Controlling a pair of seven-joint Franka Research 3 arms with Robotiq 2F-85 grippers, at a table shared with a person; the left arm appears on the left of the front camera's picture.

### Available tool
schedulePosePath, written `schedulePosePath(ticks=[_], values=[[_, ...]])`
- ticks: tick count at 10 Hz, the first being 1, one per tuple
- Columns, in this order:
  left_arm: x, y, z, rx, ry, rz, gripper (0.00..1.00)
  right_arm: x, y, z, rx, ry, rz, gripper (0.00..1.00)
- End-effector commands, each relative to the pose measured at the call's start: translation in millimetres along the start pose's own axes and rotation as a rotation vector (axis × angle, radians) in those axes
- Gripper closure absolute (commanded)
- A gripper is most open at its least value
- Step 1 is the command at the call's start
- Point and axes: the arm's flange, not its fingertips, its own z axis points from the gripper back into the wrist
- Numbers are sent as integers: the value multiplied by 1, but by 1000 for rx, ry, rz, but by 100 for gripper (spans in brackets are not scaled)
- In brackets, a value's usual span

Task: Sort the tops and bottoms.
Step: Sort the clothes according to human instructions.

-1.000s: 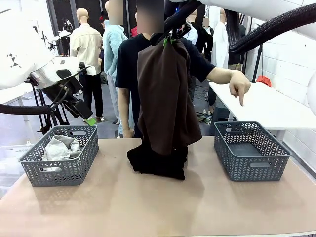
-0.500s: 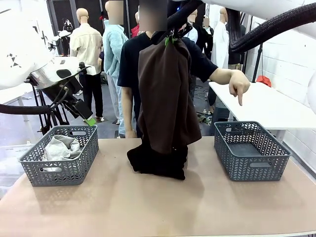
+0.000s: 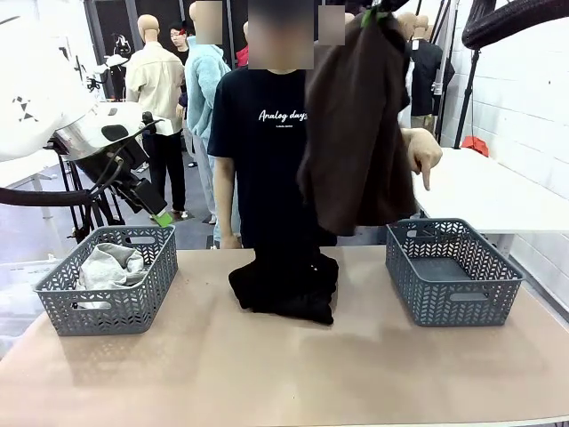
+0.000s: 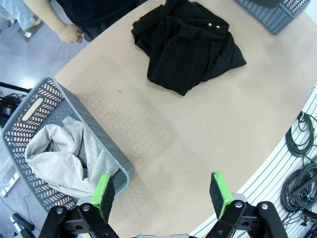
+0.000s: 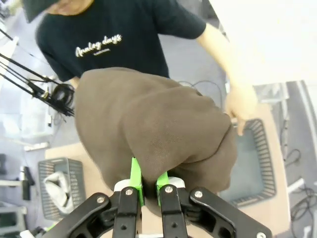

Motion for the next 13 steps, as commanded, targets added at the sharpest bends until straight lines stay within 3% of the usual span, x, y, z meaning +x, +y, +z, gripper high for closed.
schedulePosePath(ticks=[1,2,3,8,9,11,13], values=[[-1,1,1,-14,-5,-10,0,27,-19,-4,40,51,-40,100],[-1,1,1,-14,-5,-10,0,31,-35,-9,40,78,-81,100],[-1,1,1,-14,-5,-10,0,9,-19,-3,5,20,-23,100],[-1,1,1,-14,-5,-10,0,9,-19,-3,5,20,-23,100],[-1,1,1,-14,-5,-10,0,6,-18,-9,15,51,-18,100],[-1,1,1,-14,-5,-10,0,39,-72,-58,35,242,-32,100],[-1,1,1,-14,-5,-10,0,49,-119,-87,11,331,-92,100]])
